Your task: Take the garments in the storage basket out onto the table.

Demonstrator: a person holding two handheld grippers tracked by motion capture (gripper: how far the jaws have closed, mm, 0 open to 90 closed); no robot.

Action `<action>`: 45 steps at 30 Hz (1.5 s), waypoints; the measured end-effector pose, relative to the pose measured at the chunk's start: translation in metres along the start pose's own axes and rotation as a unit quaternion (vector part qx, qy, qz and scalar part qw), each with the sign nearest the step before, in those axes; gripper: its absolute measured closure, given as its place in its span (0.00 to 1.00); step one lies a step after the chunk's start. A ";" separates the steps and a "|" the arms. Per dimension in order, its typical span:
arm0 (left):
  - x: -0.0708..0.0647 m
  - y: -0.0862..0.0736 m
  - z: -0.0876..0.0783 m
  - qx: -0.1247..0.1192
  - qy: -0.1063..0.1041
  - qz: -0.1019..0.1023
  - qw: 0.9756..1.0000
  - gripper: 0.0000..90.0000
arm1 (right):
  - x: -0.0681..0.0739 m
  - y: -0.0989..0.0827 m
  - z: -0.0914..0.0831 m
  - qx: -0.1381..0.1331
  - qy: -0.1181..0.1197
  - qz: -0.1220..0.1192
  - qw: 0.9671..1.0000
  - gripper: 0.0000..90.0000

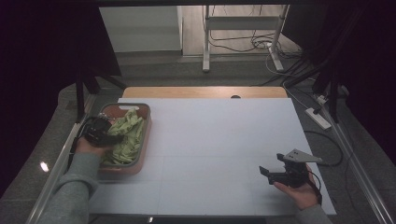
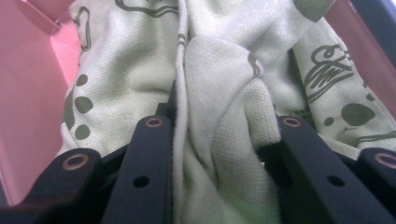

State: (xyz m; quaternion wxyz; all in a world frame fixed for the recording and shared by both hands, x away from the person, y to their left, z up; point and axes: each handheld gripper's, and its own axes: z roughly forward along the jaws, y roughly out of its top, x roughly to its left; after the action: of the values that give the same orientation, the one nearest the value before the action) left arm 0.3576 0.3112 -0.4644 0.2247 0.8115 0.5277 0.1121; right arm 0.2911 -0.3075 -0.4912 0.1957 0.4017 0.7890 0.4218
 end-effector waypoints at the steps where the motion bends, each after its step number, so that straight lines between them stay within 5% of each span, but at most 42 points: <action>1: 0.000 0.000 -0.001 -0.003 -0.001 0.000 1.000 0.78 | 0.000 0.000 0.000 0.000 0.000 0.000 1.000 0.13; 16: -0.002 -0.004 -0.018 -0.056 -0.001 -0.016 0.998 0.78 | 0.000 0.000 0.000 0.000 0.000 0.000 1.000 0.13; 28: -0.002 -0.010 -0.028 -0.098 0.005 -0.032 0.995 0.78 | 0.000 0.000 0.000 0.001 -0.001 0.000 1.000 0.13; 45: -0.011 -0.013 -0.039 -0.137 0.017 -0.022 0.990 0.78 | 0.001 0.000 0.000 0.001 -0.002 0.000 1.000 0.13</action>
State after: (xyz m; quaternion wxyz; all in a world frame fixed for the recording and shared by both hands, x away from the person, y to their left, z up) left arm 0.3262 0.3149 -0.4358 0.3269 0.7593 0.5289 0.1919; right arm 0.2908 -0.3067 -0.4910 0.1973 0.4025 0.7892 0.4199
